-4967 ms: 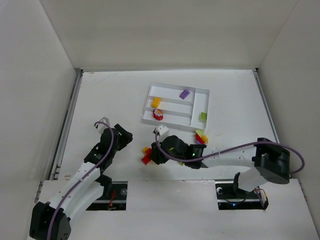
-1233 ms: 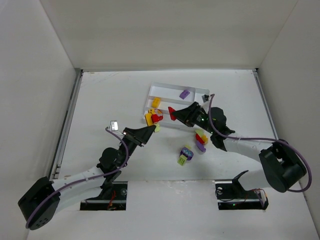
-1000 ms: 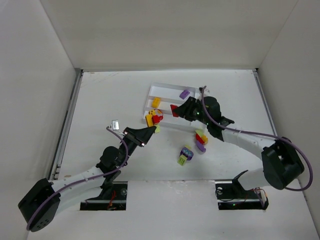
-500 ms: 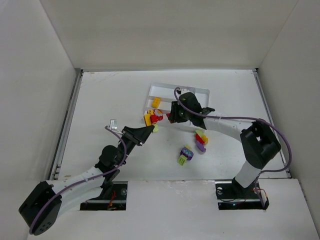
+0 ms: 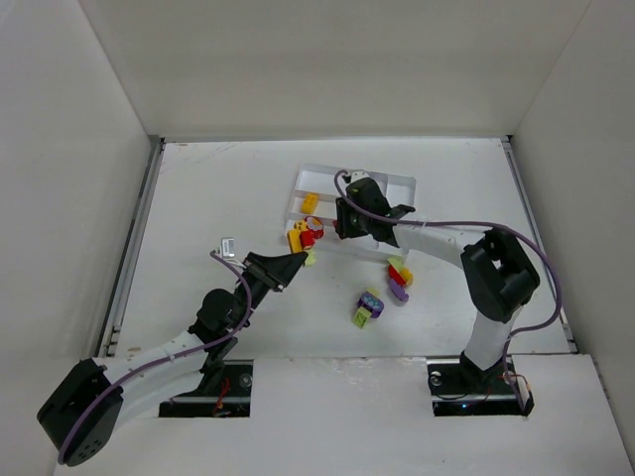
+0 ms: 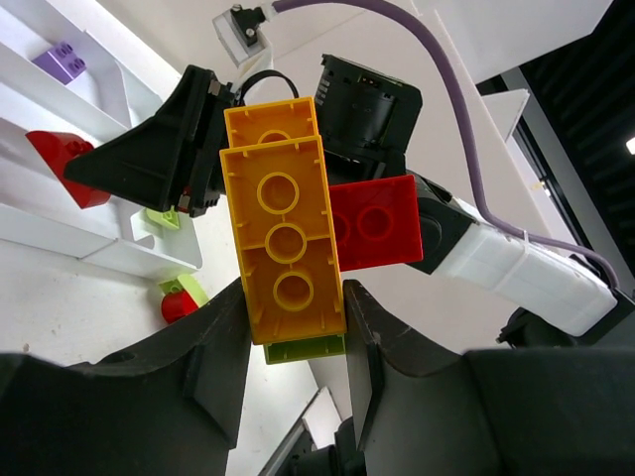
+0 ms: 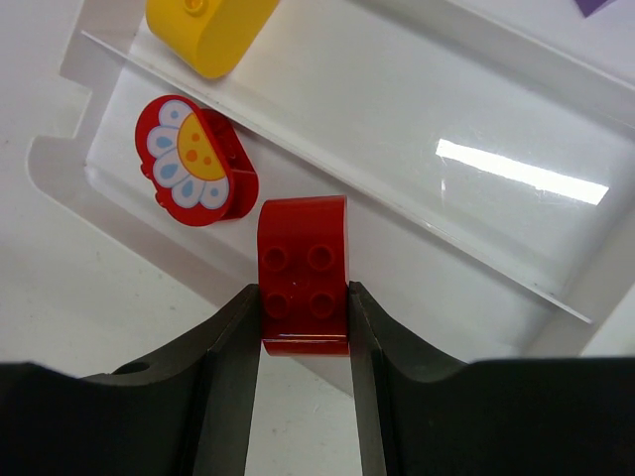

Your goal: Sort the legos into containers by color

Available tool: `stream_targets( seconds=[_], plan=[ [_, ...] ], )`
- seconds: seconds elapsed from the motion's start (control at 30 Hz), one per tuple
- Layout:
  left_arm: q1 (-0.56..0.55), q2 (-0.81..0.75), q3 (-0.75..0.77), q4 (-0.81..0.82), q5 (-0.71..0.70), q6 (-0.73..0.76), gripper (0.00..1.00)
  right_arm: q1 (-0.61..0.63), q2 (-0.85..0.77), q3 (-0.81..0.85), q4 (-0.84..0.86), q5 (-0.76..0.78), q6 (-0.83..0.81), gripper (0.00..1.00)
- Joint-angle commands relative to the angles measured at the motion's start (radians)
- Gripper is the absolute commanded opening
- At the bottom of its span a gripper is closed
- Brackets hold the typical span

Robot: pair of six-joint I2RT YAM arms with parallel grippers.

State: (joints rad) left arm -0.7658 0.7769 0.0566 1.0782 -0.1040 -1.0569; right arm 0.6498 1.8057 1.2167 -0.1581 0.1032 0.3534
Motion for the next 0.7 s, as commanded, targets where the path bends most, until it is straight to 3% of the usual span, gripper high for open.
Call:
stream_targets(
  seconds=[0.0, 0.4, 0.67],
  plan=[
    [-0.007, 0.004, -0.004, 0.069, 0.024, -0.005, 0.16, 0.012, 0.009, 0.046, 0.002, 0.024, -0.027, 0.33],
    [-0.005, 0.002, -0.011, 0.071, 0.024, -0.005, 0.16, 0.047, 0.055, 0.093, 0.011, 0.024, -0.145, 0.39],
    [-0.002, -0.001, -0.014, 0.071, 0.024, -0.006, 0.16, 0.047, 0.015, 0.077, 0.026, 0.079, -0.143, 0.64]
  ],
)
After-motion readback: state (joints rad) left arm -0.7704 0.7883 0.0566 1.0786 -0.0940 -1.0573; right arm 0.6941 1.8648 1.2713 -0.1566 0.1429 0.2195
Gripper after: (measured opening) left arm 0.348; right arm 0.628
